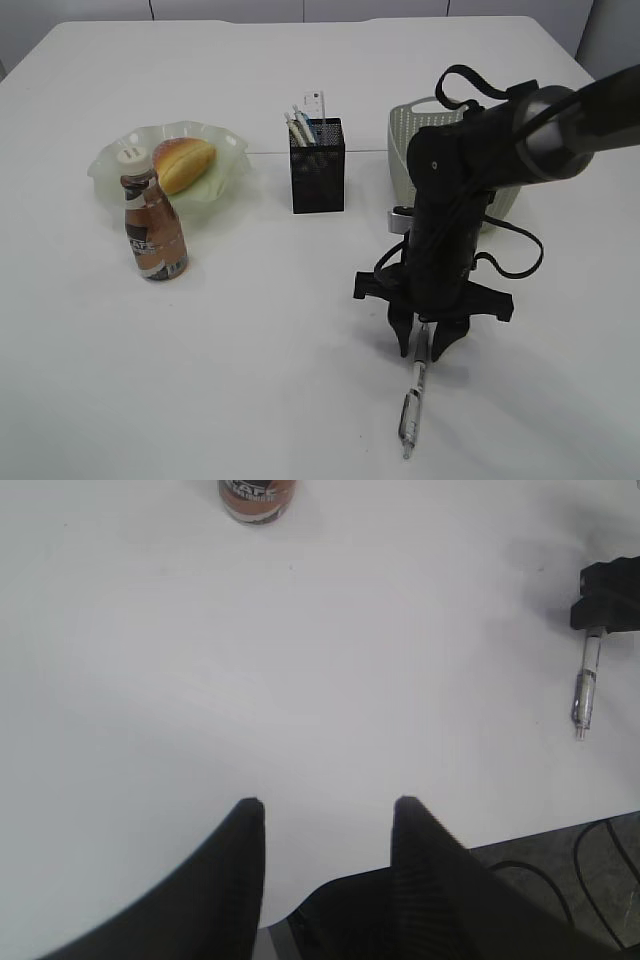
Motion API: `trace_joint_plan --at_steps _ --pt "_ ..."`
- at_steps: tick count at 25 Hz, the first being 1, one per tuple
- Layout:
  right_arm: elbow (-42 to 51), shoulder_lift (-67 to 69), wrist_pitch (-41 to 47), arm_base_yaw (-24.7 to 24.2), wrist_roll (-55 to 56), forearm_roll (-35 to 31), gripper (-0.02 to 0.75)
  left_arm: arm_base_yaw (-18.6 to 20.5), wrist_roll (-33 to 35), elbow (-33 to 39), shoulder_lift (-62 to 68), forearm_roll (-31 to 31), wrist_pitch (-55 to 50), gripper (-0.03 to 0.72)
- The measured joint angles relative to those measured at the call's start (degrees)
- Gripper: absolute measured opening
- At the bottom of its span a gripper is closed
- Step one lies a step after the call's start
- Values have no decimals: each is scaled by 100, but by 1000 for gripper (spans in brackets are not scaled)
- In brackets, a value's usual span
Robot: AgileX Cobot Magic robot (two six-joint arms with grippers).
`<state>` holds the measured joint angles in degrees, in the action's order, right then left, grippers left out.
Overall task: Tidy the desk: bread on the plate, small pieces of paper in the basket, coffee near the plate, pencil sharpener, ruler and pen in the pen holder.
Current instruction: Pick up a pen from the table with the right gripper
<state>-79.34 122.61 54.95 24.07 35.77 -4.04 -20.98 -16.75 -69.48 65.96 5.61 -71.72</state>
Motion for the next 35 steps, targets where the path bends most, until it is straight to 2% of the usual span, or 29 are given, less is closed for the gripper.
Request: trace_joint_plan --at_steps 5,7,15,22,26,31,35 --pt "-12 12 -33 0 13 0 129 0 0 0 0 0 0 307" --pt "-22 12 -33 0 13 -11 99 0 0 0 0 0 0 307" --pt "-91 37 26 0 17 -11 87 0 0 0 0 0 0 307" --pt "-717 252 732 0 -103 -11 87 0 0 0 0 0 0 307" --pt "-1269 251 1277 0 -293 -211 87 0 0 0 0 0 0 307" --pt "-1820 251 1383 0 -572 -508 87 0 0 0 0 0 0 307" --pt "-1909 156 1409 0 -853 -919 87 0 0 0 0 0 0 307"
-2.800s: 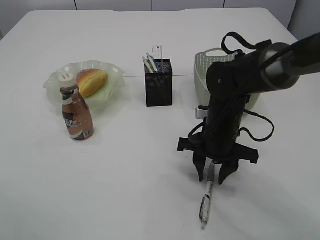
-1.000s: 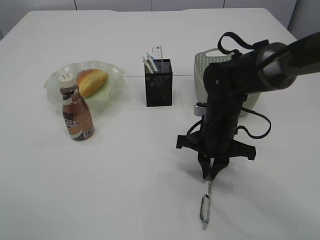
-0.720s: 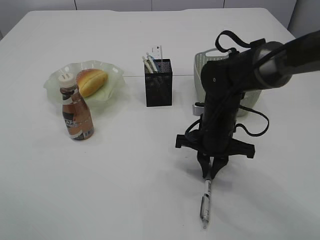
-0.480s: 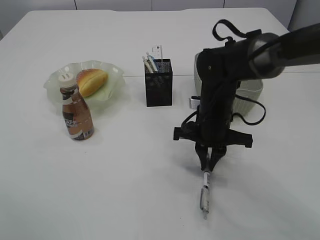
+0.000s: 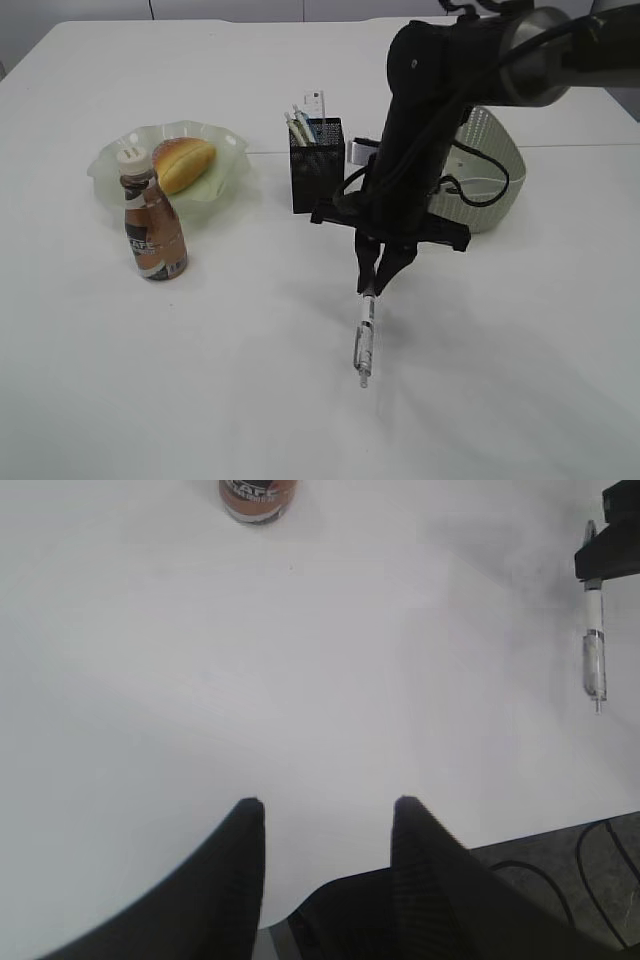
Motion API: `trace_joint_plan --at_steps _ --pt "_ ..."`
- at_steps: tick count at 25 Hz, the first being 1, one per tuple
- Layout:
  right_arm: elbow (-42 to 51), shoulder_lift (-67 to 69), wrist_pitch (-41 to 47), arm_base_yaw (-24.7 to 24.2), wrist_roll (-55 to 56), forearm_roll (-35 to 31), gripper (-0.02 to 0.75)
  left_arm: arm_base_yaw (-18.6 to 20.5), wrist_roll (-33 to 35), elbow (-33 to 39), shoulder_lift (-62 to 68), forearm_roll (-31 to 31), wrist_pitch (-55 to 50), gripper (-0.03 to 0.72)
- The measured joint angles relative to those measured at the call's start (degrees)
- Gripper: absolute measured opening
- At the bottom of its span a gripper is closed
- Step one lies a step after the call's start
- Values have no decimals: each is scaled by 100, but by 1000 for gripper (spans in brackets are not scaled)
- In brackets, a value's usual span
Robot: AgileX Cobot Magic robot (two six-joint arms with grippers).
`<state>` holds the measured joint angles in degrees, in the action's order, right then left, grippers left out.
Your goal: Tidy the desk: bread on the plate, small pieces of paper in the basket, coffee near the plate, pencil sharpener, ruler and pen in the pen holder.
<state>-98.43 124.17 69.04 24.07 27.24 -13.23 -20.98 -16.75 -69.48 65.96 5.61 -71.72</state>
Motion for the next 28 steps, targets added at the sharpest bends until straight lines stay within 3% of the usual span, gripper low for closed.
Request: trace_joint_plan --at_steps 10,28 --pt "-185 -776 73 0 -447 -423 87 0 0 0 0 0 0 307" --pt "-404 -903 101 0 -1130 -3033 87 0 0 0 0 679 0 307"
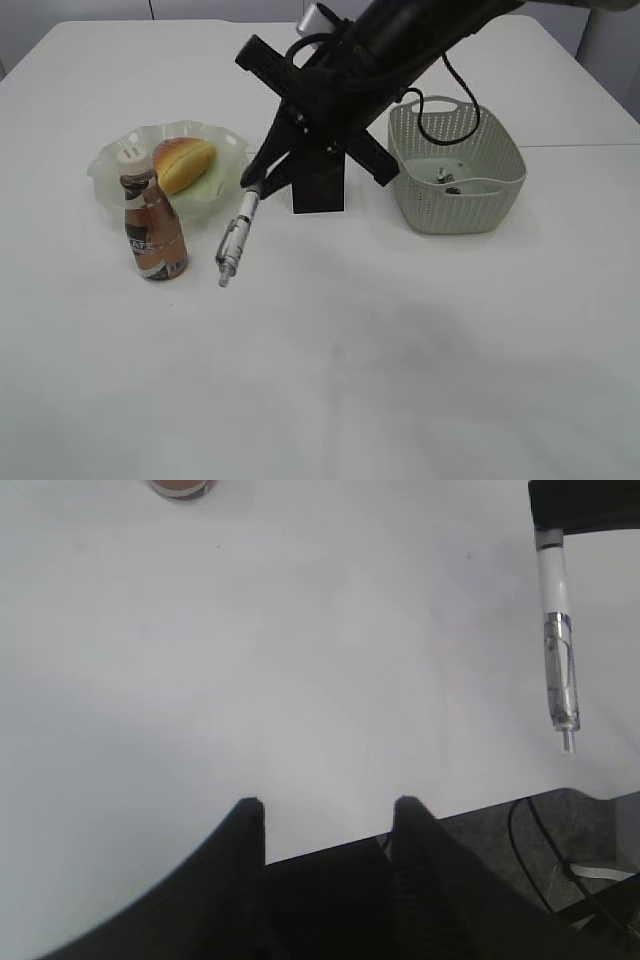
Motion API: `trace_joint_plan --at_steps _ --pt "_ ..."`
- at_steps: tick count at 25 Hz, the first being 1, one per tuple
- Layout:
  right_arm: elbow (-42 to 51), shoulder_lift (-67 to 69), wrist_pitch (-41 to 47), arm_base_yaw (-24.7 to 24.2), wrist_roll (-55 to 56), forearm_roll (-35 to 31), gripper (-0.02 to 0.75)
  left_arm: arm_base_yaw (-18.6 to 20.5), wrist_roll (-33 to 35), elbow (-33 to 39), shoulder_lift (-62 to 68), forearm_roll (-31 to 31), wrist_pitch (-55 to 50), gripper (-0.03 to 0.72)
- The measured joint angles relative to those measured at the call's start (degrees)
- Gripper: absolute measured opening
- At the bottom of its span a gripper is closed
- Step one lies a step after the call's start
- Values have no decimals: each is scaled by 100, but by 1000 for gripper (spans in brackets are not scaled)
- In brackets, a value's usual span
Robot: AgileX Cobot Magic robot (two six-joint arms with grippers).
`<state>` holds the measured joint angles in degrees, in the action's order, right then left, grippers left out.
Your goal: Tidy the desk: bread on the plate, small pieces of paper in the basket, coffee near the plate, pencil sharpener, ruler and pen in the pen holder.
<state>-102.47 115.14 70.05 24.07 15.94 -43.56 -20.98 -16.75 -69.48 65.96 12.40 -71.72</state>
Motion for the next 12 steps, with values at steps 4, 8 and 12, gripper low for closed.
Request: trace_joint_plan --at_steps 4,8,12 --pt "0 0 0 0 -59 -578 87 0 44 0 0 3 0 307" --pt "0 0 0 0 -66 -1168 87 0 289 0 0 3 0 307" --pt "0 0 0 0 -66 -1859 87 0 777 0 0 -8 0 307"
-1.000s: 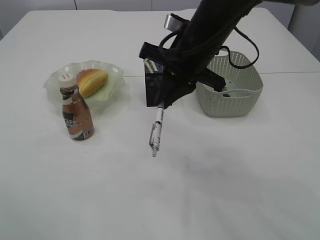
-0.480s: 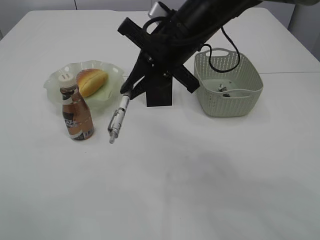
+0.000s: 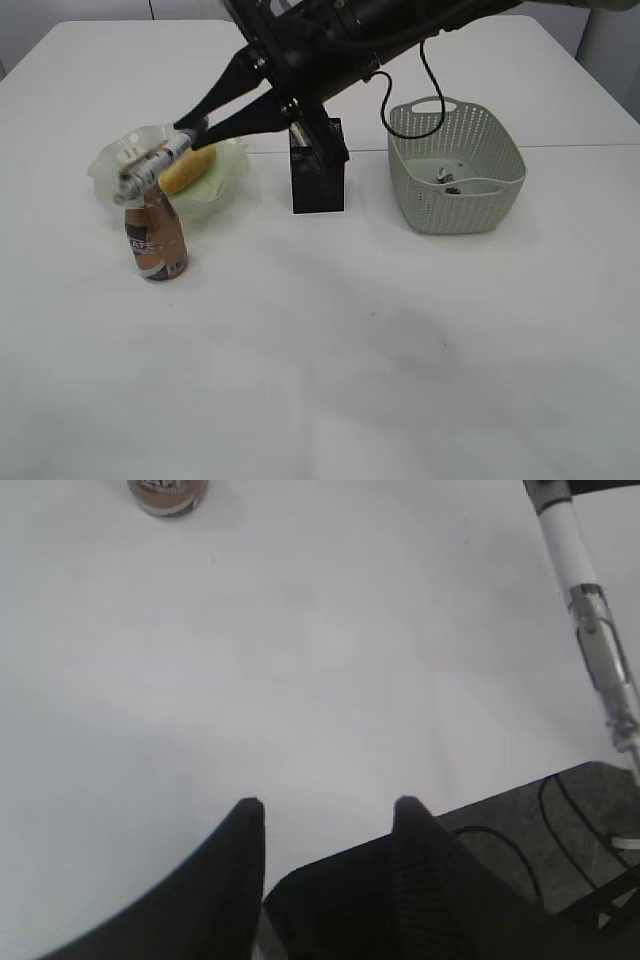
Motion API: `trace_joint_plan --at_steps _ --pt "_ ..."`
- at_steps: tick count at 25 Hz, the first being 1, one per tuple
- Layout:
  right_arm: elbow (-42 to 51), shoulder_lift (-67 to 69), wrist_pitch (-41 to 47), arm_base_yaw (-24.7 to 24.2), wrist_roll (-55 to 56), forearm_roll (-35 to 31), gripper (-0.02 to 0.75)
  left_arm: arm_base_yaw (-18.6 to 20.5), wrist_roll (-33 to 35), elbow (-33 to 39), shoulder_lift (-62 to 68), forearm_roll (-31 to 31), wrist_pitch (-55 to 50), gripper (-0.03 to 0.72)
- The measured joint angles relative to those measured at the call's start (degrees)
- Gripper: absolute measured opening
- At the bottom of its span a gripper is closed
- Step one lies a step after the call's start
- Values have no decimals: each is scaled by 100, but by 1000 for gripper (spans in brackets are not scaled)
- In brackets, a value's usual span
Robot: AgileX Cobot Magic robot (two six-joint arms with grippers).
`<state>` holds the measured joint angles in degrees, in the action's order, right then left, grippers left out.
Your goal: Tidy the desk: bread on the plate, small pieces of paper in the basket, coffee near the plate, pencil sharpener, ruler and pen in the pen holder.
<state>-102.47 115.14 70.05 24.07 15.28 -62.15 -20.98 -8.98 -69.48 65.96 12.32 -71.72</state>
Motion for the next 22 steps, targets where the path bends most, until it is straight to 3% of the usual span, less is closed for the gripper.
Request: trace_joint_plan --at_steps 14,19,22 --pt "0 0 -67 0 -445 -3434 88 0 2375 0 0 -288 181 307" --pt "-23 0 -81 0 -535 -3769 88 0 3174 0 0 -254 884 307" --pt "-23 0 -96 0 -535 -3779 88 0 3327 0 0 -398 1529 307"
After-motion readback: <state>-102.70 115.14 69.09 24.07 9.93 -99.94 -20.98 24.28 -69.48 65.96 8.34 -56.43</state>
